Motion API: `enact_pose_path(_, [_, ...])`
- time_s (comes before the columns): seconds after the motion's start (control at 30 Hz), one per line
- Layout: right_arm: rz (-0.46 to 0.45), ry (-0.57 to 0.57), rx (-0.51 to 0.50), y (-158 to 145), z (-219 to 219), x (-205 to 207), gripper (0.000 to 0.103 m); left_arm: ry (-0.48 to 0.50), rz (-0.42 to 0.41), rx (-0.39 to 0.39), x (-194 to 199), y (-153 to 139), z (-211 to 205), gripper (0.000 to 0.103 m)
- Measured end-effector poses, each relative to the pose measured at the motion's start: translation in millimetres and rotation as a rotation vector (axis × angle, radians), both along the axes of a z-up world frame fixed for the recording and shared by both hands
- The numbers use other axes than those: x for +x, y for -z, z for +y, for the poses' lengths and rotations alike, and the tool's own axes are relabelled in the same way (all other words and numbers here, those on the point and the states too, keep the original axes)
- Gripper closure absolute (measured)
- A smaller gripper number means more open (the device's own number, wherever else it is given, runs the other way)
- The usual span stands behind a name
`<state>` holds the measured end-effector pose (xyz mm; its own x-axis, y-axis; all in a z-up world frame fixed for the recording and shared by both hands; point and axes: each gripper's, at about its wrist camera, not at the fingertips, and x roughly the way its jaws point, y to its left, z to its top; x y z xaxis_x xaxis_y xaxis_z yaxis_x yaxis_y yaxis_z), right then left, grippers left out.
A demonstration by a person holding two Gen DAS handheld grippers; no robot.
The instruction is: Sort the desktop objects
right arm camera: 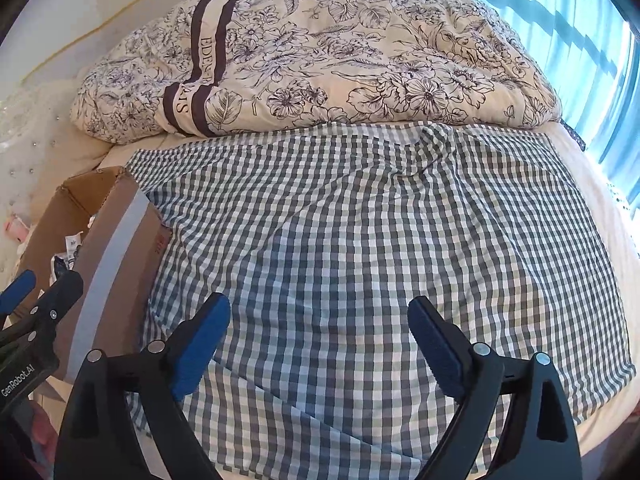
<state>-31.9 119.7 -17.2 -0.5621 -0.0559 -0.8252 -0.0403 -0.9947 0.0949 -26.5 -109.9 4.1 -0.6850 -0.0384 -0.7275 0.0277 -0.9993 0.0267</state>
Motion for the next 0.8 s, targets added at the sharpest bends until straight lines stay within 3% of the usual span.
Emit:
enact_pose_path(0.1, [-0.009, 0.006, 0.002, 2.2, -0.5, -0.9, 0.005, -0.009, -0.007, -0.001, -1.0, 1.8, -0.4, 0.0])
enact_pose_path(0.37, [-0.016, -0.005, -0.011, 3.0, -2.6, -1.4, 0.005, 0.008, -0.012, 0.011, -1.1, 3.3, 0.9, 0.0])
enact_pose_path(0.53, [-0.035, -0.019, -0.039, 5.9, -2.6, -2.2, 0.005, -0.043, -0.03, 0.019, -3.7, 3.3, -4.1, 0.0])
enact_pose_path(0.8, [-0.054, -0.02, -0.053, 10.0, 0.1, -3.5, 0.005, -0.036, 0.014, 0.015, 2.5, -4.7, -2.6, 0.0])
